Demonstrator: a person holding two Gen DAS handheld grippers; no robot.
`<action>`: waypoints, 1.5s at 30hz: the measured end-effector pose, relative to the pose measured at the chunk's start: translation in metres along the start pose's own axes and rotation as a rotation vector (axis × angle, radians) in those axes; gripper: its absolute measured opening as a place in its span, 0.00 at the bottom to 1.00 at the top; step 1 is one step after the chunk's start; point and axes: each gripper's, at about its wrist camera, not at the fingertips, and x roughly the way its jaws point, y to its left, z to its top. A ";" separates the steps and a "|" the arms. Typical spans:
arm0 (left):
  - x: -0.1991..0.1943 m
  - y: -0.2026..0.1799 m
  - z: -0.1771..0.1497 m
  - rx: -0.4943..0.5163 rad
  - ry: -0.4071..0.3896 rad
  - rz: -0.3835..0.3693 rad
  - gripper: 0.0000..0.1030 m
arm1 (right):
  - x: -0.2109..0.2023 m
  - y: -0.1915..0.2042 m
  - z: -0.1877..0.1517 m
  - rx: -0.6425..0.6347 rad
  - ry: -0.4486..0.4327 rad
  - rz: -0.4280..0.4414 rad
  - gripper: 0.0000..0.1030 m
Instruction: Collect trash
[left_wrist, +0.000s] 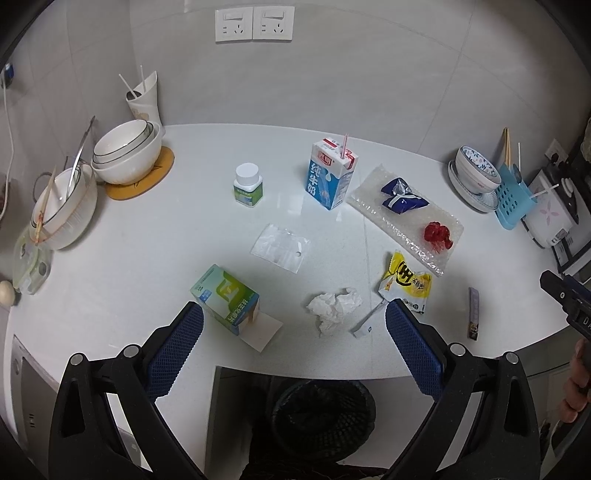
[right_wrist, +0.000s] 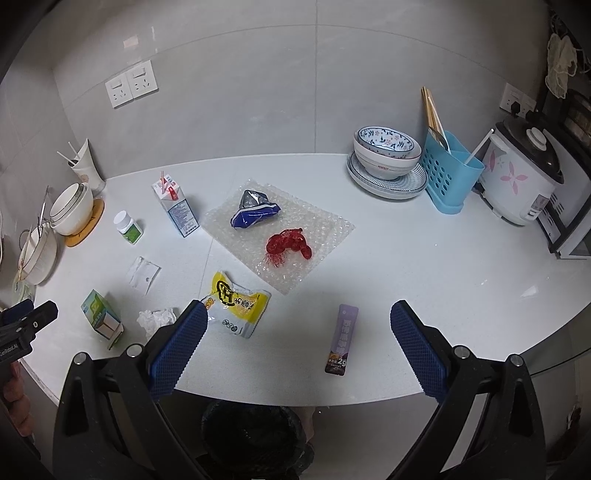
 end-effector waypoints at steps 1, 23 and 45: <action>0.001 0.001 0.000 -0.003 0.003 0.001 0.94 | 0.001 0.001 0.000 0.000 0.001 0.000 0.92; 0.106 0.064 -0.003 -0.066 0.174 0.076 0.94 | 0.124 0.038 0.038 -0.065 0.101 -0.002 0.92; 0.193 0.095 -0.013 -0.083 0.303 0.086 0.82 | 0.263 0.026 0.065 -0.023 0.312 -0.031 0.55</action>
